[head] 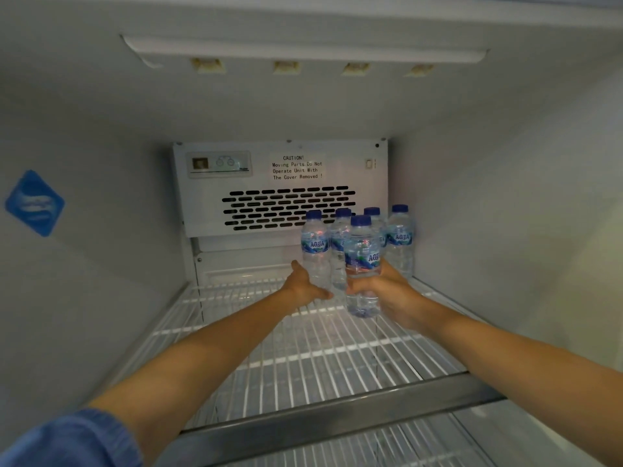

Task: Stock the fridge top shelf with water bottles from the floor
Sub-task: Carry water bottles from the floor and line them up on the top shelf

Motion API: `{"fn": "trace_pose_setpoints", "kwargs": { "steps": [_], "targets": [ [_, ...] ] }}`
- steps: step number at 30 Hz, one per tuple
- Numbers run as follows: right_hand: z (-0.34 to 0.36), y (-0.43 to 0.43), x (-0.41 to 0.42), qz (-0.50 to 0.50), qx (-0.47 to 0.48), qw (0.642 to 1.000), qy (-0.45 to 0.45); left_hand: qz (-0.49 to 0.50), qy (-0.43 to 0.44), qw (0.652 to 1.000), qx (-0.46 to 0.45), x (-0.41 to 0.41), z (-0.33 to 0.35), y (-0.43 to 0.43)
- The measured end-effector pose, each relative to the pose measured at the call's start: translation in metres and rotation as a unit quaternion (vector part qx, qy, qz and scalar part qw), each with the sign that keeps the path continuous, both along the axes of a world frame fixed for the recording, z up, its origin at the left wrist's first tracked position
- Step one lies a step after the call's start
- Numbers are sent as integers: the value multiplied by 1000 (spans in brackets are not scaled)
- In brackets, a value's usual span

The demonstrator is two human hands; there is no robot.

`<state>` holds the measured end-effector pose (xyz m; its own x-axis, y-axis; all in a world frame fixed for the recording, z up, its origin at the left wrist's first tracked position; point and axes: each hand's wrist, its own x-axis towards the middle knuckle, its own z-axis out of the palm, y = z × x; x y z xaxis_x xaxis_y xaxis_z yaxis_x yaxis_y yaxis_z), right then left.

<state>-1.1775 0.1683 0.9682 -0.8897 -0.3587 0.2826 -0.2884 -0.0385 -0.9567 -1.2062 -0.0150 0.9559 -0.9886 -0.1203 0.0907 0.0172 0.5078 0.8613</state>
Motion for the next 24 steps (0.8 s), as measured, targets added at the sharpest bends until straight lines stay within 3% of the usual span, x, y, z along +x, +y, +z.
{"fn": "trace_pose_setpoints", "kwargs": {
  "steps": [6,12,16,18,21,24],
  "targets": [
    [3,-8,8,12,-27,999,-25,-65,-48,994,-77,49,8,-9],
    [6,-70,30,-11,-97,992,-82,-51,91,992,-70,82,5,5],
    [10,-66,31,117,-7,991,-71,-9,127,991,-44,83,-4,-16],
    [12,-48,23,135,124,983,-28,-6,120,992,-27,81,-8,-22],
    [8,-20,19,118,357,925,63,14,111,993,34,73,-11,-26],
    [-4,-7,22,151,448,875,109,47,118,989,81,60,-10,-36]
  ]
}}
